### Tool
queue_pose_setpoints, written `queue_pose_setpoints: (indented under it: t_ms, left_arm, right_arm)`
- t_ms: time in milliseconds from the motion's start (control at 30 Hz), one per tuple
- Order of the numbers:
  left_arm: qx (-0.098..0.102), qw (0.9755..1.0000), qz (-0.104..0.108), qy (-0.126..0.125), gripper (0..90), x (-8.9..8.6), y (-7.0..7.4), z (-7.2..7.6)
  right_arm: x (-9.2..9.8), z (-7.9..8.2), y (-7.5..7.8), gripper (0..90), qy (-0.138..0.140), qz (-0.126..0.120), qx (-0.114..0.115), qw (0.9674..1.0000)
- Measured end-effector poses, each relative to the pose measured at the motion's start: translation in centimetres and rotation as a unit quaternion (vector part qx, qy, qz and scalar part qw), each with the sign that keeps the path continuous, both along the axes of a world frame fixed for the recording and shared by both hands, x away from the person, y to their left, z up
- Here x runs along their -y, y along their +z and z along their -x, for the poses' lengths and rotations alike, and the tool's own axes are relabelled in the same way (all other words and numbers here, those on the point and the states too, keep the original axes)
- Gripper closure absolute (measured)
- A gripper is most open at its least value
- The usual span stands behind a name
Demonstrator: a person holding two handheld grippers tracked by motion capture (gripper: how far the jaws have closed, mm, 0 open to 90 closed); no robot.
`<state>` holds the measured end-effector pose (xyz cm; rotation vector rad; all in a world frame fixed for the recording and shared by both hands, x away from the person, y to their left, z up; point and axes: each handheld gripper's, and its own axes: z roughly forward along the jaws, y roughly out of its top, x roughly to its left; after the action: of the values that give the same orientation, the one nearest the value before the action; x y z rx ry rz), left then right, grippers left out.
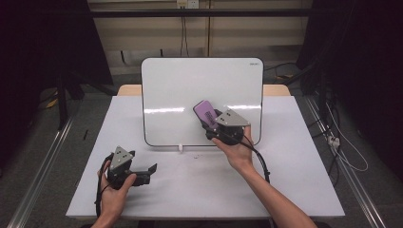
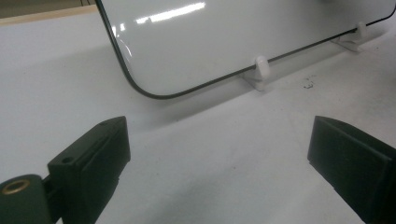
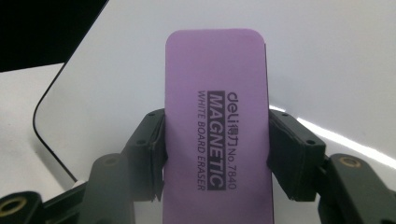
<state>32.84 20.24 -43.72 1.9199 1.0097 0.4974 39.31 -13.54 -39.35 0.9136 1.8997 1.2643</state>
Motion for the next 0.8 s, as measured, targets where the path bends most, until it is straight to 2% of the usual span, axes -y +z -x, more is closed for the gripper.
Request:
queue_pose_setpoints:
  t_ms: [133, 233, 333, 367, 467, 533, 600, 633, 800]
  left_arm:
    - [0.000, 1.0000, 0.003, 0.002, 5.6, -0.1, 0.0, 0.0]
    - [-0.002, 0.9999, 0.012, 0.003, 6.0, -0.1, 0.0, 0.2]
    - [-0.002, 0.9999, 0.016, 0.002, 5.9, -0.1, 0.0, 0.2]
    - [-0.002, 0.9997, 0.023, 0.002, 5.9, -0.1, 0.0, 0.1]
    - [-0.006, 0.9997, 0.023, -0.003, 6.9, 0.3, -0.2, -0.3]
    - [-0.007, 0.9995, 0.031, -0.005, 7.0, 0.4, -0.2, -0.4]
    - [-0.001, 0.9996, 0.027, -0.004, 6.9, 0.3, -0.1, -0.2]
    - [-0.001, 0.9995, 0.032, -0.008, 6.8, 0.3, -0.1, -0.2]
    - [0.008, 0.9989, 0.045, 0.006, 7.1, 0.1, 0.0, 0.0]
  right_arm:
    - [0.6, 0.4, -0.5, 41.6, 0.002, -0.010, -0.003, 0.9999]
    - [0.9, 0.3, -0.5, 41.6, 0.005, -0.018, 0.006, 0.9998]
    - [1.0, 0.2, -0.7, 41.6, 0.008, -0.028, 0.003, 0.9996]
    - [1.0, 0.3, -0.8, 41.6, 0.010, -0.033, 0.001, 0.9994]
    - [1.0, 0.4, -1.0, 41.6, 0.018, -0.033, 0.002, 0.9993]
    - [1.0, 0.4, -0.9, 41.6, 0.020, -0.037, 0.003, 0.9991]
    - [1.1, 0.5, -0.9, 41.6, 0.022, -0.053, -0.003, 0.9983]
    - [1.2, 0.6, -1.0, 41.6, 0.023, -0.059, -0.005, 0.9980]
    - [1.4, 1.2, -1.8, 41.6, 0.026, -0.080, -0.021, 0.9962]
